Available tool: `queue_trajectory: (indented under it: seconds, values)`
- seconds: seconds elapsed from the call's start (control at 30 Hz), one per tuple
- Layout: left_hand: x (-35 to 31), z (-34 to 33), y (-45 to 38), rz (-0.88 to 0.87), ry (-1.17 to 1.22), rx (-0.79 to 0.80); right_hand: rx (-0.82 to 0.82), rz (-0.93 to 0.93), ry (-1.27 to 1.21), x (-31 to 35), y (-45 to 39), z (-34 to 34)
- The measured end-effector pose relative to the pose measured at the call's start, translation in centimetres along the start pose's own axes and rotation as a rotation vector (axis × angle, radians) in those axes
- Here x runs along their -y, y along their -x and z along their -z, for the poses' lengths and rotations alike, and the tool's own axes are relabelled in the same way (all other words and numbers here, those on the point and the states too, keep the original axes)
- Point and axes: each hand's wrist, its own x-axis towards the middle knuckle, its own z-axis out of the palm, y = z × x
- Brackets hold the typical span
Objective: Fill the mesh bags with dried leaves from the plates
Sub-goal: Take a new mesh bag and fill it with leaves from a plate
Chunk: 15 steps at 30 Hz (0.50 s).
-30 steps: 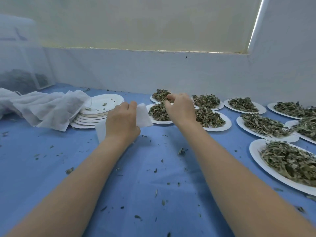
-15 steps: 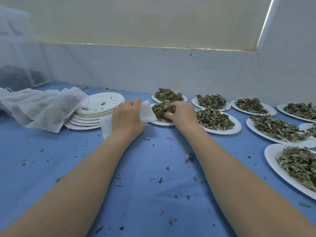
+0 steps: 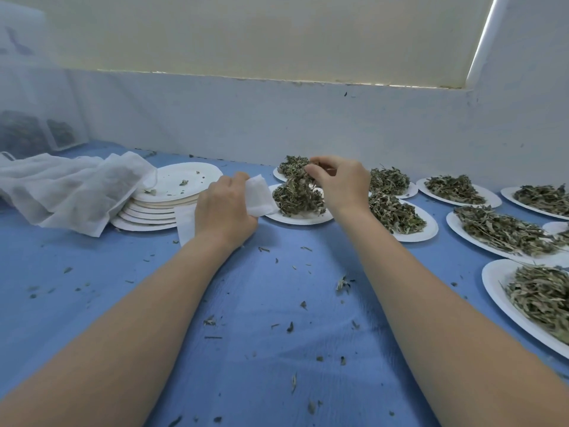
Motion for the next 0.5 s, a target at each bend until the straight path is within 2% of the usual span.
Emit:
queue_trajectory:
  seconds: [0.17, 0.33, 0.5]
  values:
    - [-0.3, -0.1, 0.1, -0.040, -0.007, -0.002, -0.001, -0.040, -0.170, 1.2, -0.1, 0.1]
    - [0.1, 0.3, -0.2, -0.009, 0.044, -0.026, 0.238, 0.047, -0.228, 1.8, 0.9, -0.4]
    - [0.0, 0.2, -0.2, -0.030, 0.083, -0.038, 0.350, 0.083, -0.247, 2.3, 1.4, -0.7]
